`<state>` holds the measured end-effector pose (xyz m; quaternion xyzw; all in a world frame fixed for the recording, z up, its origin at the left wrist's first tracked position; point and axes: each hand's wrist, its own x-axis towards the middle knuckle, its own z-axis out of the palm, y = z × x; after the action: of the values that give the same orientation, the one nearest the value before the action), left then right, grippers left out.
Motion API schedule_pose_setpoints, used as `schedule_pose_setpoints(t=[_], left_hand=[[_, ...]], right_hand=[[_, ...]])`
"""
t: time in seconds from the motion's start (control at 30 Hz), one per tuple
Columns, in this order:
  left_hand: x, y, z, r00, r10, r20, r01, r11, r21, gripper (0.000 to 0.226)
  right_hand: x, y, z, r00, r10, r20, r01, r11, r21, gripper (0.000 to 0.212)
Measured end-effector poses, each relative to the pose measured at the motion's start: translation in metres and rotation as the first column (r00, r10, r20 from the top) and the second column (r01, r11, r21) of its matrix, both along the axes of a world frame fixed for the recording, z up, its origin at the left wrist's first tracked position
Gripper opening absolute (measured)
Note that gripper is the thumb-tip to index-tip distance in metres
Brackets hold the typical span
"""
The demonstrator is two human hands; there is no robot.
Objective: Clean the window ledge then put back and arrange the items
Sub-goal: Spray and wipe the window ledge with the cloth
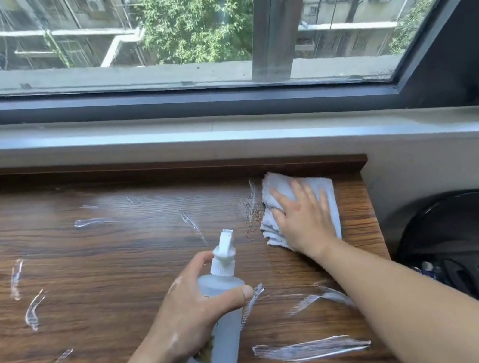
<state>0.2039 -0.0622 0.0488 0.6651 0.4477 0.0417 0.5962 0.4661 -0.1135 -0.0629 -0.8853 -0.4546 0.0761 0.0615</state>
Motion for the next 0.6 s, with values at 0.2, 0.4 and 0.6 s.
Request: schedule_pose_setpoints(t=[0.2,0.4,0.6], left_hand=[[-0.006,0.003,-0.002,0.999,0.021,0.024,-0.021,1.0,-0.003,0.069],[-0.007,0.004,0.005,0.996,-0.078,0.053,0.079,0.997,-0.022,0.064],[0.007,0.007,0.015,0.993,-0.036,0.109,0.047,0.994,-0.099,0.052]], right_hand=[[-0.012,-0.02,0.004,0.997,0.052,-0.054,-0.052,0.999,-0.004,0.051],[-0.017,-0.068,-0.002,0.984,0.168,-0.057,-0.169,0.986,-0.007,0.055],[0.023,-0.011,0.008,0.999,-0.016,-0.038,0.016,1.0,0.0,0.051]])
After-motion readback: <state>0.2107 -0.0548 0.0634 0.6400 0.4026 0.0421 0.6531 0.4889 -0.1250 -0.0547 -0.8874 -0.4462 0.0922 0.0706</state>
